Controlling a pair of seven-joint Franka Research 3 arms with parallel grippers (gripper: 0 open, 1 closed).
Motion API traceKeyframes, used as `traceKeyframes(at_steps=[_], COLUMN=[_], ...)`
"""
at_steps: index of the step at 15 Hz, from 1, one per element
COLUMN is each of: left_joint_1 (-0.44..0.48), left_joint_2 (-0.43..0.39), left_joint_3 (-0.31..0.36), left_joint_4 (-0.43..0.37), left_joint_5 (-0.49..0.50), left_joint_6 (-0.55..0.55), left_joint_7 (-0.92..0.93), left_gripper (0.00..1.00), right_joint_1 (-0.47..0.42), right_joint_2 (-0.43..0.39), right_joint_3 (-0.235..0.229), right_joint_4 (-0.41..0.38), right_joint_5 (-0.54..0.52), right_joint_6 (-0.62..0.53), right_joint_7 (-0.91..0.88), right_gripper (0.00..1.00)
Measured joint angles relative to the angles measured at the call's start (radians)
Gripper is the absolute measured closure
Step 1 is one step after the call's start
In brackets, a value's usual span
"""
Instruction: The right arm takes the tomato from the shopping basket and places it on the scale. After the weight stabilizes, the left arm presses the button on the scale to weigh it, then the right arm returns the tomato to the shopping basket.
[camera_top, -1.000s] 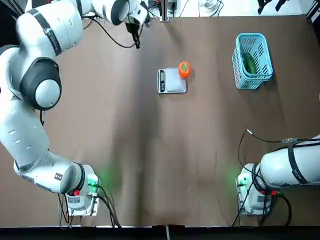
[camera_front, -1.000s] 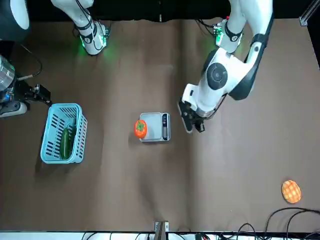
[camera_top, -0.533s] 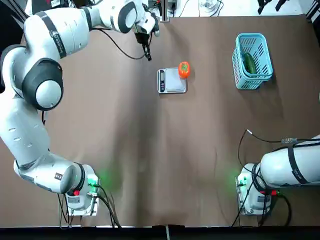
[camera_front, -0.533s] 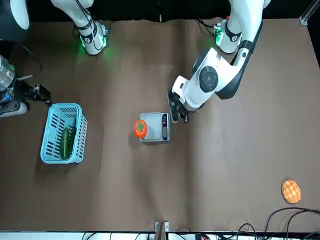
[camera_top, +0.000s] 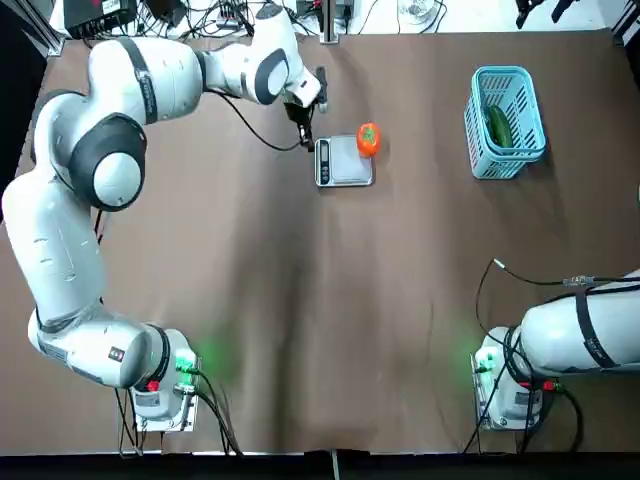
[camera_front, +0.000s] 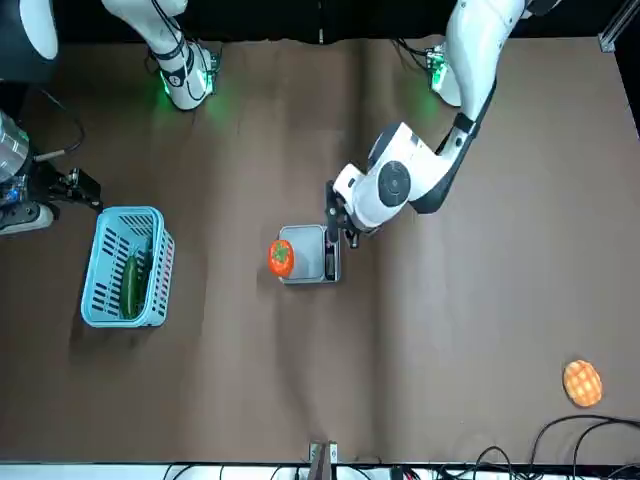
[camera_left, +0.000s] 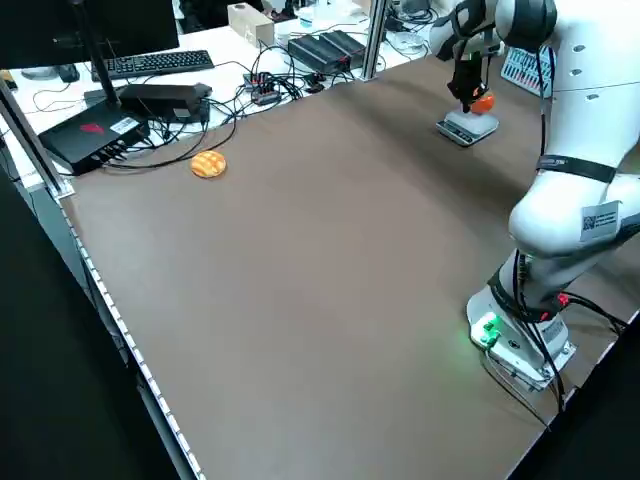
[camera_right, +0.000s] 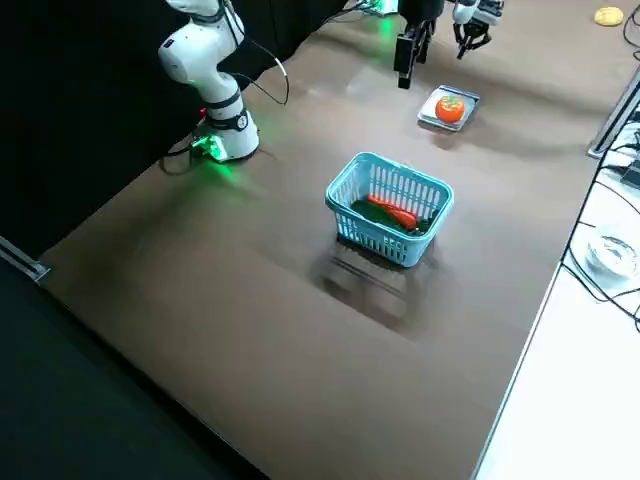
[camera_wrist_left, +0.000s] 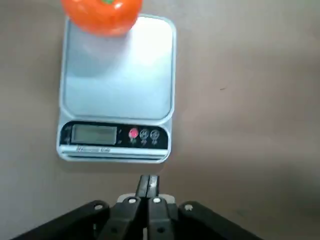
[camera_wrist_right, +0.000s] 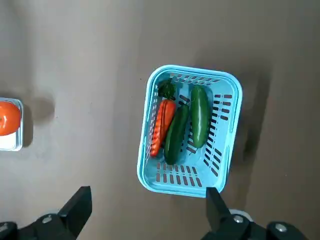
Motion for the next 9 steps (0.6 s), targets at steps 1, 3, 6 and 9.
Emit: traceKeyframes(at_steps=[1, 3, 6, 9], left_joint_1=[-0.007, -0.011, -0.019, -0.029], left_joint_2=[0.007, 0.023, 0.036, 0.05], left_joint_3=[0.0, 0.0, -0.001, -0.001], left_joint_4=[-0.001, -0.002, -0.002, -0.002], left_joint_5=[0.0, 0.0, 0.001, 0.003], left_joint_6=[0.01, 0.038, 0.069, 0.109], left_joint_7=[0.01, 0.034, 0.058, 0.068], left_gripper=[0.99, 0.99, 0.99, 0.99], right_joint_1=[0.0, 0.0, 0.0, 0.0], right_joint_2=[0.0, 0.0, 0.0, 0.0], right_joint_3=[0.0, 0.0, 0.0, 0.0], right_joint_4=[0.0, 0.0, -0.001, -0.001], right_joint_5=[0.0, 0.0, 0.0, 0.0], right_joint_6=[0.0, 0.0, 0.0, 0.0], right_joint_7=[0.0, 0.0, 0.0, 0.0], right_gripper=[0.0, 0.01, 0.0, 0.0])
